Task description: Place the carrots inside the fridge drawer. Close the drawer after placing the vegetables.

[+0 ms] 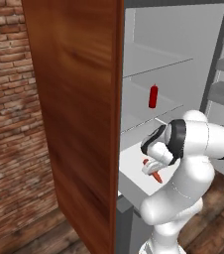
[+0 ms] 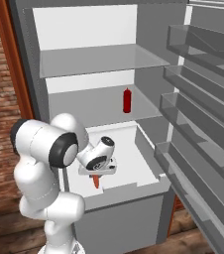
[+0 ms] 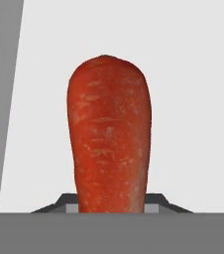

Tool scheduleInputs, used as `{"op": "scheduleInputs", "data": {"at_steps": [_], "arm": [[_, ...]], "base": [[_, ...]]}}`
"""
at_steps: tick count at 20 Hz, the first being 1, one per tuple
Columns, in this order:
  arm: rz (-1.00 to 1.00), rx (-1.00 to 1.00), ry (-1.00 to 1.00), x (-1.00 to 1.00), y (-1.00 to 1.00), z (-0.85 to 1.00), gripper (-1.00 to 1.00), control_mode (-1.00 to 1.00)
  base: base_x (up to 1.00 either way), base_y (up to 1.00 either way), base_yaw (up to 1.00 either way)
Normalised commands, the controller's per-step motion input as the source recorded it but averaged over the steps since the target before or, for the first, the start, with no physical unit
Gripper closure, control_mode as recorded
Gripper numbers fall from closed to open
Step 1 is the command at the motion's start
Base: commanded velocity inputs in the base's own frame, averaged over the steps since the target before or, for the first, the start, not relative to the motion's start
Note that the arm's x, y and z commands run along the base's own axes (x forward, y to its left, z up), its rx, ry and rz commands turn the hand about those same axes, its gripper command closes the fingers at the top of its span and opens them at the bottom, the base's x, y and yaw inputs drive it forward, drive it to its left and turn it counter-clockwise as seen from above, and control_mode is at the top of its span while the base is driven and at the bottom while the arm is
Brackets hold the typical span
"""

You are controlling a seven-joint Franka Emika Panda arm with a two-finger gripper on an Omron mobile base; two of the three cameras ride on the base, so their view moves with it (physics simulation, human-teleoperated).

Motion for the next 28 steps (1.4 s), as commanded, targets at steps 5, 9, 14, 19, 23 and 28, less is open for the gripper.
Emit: {"op": "scheduleInputs", "data": {"at_steps": [5,9,14,19,23,28], "arm": [[0.00,0.00,0.05,0.05,0.00,-0.21,-1.00,-1.00],[0.00,0.00,0.03,0.01,0.00,-0.17,-1.00,-1.00],[0.00,0.00,0.03,0.04,0.00,-0.01,-1.00,-1.00],[0.00,0.00,0.02,0.01,0.00,0.00,-1.00,-1.00],[0.00,0.00,0.00,-0.01,0.00,0.36,-1.00,-1.00],[0.00,0.00,-0.09,-0.28,0.00,0.82,-1.00,-1.00]], "base": [[0.00,0.00,0.00],[0.00,0.00,0.00],[0.00,0.00,0.00],[0.00,0.00,0.00],[0.00,0.00,0.00],[0.00,0.00,0.00]]}}
